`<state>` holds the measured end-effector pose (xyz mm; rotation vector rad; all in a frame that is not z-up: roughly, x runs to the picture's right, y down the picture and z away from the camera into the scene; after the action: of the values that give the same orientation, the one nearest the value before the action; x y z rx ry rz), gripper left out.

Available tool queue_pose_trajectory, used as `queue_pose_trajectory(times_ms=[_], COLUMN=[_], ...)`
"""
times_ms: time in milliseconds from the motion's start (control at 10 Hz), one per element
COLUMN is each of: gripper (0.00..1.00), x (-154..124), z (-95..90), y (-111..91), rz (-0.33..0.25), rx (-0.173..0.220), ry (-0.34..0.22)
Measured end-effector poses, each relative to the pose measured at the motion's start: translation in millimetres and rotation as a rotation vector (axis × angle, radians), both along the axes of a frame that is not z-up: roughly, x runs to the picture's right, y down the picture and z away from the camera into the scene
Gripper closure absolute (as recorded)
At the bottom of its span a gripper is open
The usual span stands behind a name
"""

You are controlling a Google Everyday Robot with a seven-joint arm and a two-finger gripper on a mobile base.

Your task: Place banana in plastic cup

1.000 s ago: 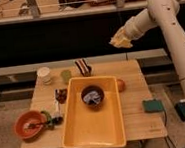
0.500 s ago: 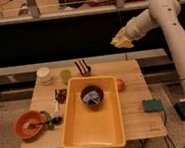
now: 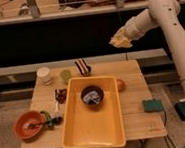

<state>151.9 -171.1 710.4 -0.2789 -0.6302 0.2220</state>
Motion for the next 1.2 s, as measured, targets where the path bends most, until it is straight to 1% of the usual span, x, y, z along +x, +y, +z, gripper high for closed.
queue_pose_trajectory(times_ms=[100,200,400,500,600,800,900,1100,1200], gripper=[1.0,1.0,1.0,1.0,1.0,1.0,1.0,1.0,1.0], x=[-23.7,-41.2,-92.7,-112.6,-142.8,-183.0,-214.7,-267.6,-285.8], z=[-7.0,-10.8,-23.1,-26.7,-32.0,-37.1,-40.6,-44.2,-44.0], y=[-1.6,-2.0,-2.4,-2.0,-1.5,1.7,4.3,9.3,11.5], rz=[0.009,0.015,0.049,0.067,0.094,0.116,0.131,0.16,0.172], rx=[-0.002,-0.006,-0.022,-0.033,-0.048,-0.065,-0.079,-0.099,-0.107], ry=[-0.02,-0.033,-0.064,-0.076,-0.099,-0.15,-0.189,-0.246,-0.263])
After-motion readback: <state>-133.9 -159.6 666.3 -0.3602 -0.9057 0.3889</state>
